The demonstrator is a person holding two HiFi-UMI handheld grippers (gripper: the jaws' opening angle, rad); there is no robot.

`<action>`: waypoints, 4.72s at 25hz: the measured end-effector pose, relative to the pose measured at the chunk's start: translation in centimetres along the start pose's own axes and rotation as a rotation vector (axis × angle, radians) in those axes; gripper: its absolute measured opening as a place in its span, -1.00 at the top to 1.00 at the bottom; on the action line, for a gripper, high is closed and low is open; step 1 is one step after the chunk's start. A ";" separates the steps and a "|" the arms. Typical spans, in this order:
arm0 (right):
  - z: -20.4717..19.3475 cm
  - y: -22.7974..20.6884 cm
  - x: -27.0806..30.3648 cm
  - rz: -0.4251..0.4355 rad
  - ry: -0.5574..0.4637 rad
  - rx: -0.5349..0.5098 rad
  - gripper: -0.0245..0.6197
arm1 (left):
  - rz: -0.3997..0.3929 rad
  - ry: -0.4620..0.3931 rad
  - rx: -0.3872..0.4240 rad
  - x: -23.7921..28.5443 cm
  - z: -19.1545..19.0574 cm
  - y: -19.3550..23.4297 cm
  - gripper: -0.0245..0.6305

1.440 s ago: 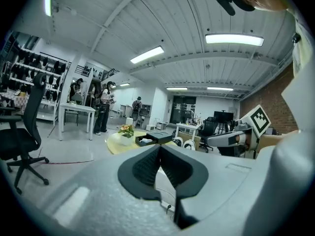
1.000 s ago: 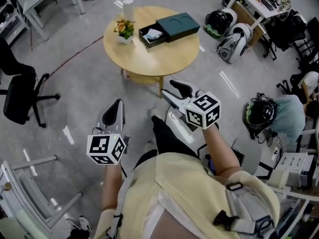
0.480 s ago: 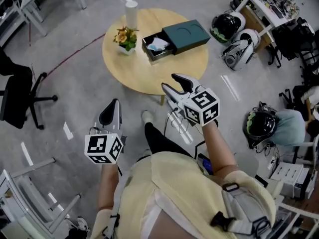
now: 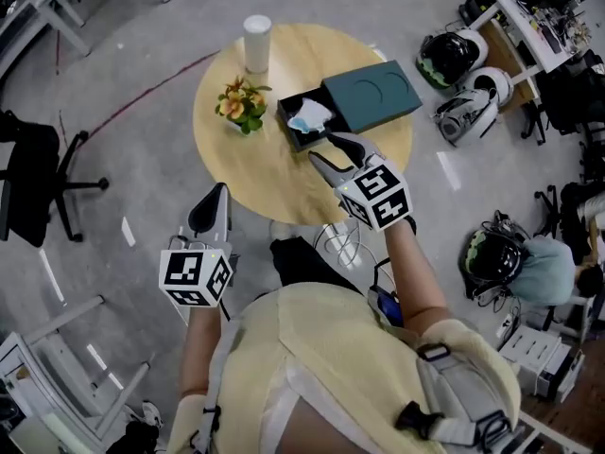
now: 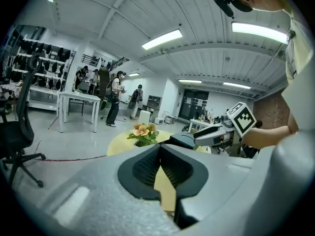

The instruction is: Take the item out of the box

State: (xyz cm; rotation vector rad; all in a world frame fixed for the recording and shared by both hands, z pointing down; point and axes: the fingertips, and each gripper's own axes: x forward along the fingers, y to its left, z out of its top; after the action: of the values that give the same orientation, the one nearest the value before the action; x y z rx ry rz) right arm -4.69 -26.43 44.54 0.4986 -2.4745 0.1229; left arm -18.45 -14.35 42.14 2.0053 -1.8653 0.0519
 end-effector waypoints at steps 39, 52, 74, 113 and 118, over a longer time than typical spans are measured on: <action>-8.3 -3.2 14.1 0.394 0.752 -0.568 0.09 | 0.046 0.108 -0.080 11.1 -0.7 6.1 0.91; -7.4 -4.8 14.3 0.181 0.666 -0.558 0.62 | 0.014 0.095 -0.088 9.9 -0.4 7.1 0.91; -0.4 -0.3 6.0 -0.106 0.422 -0.420 0.68 | -0.085 0.045 0.019 6.5 4.2 6.8 0.91; 2.0 4.2 -3.8 -0.300 0.106 -0.022 0.71 | -0.170 0.045 0.111 2.5 4.5 4.4 0.91; 2.8 4.1 -4.1 -0.304 0.043 0.039 0.71 | -0.170 0.044 0.116 2.4 4.5 4.1 0.91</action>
State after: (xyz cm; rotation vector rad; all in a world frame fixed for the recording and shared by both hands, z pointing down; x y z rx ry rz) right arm -4.74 -21.85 40.01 0.8715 -2.3270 0.0590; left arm -23.24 -18.12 39.81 2.2153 -1.6932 0.1585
